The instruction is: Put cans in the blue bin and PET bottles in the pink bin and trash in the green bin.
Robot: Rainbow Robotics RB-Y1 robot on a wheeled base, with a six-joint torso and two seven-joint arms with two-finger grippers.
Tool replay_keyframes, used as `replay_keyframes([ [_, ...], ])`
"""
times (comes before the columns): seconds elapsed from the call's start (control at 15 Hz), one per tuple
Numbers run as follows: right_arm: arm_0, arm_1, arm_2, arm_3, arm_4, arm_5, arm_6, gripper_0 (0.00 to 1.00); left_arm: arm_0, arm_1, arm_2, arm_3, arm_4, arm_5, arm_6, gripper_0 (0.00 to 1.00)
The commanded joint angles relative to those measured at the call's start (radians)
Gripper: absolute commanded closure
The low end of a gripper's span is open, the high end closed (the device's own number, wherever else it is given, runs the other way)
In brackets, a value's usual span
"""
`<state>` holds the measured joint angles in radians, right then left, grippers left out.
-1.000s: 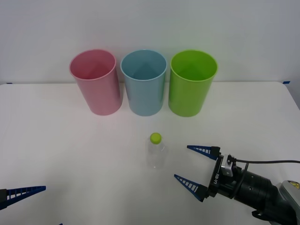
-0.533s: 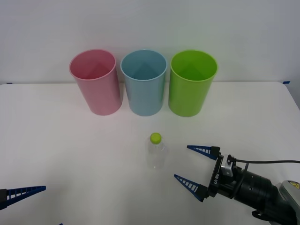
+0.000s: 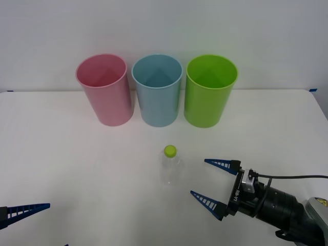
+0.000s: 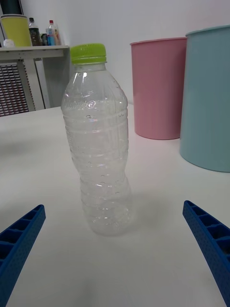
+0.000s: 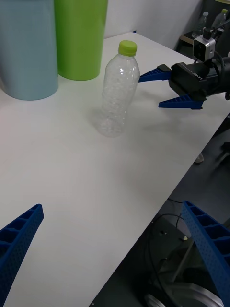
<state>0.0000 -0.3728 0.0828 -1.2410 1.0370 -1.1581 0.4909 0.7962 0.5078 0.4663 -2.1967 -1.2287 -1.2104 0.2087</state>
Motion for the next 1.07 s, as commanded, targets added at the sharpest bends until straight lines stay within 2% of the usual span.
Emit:
replay_keyframes([
  [0.07, -0.002, 0.009, 0.0, 0.002, 0.0, -0.003, 0.002, 0.0, 0.0, 0.0, 0.0, 0.0, 0.0, 0.0, 0.0, 0.0],
  [1.07, -0.002, 0.014, 0.014, -0.011, 0.005, 0.014, 0.005, 0.0, 0.0, 0.0, 0.0, 0.0, 0.0, 0.0, 0.0, 0.0],
])
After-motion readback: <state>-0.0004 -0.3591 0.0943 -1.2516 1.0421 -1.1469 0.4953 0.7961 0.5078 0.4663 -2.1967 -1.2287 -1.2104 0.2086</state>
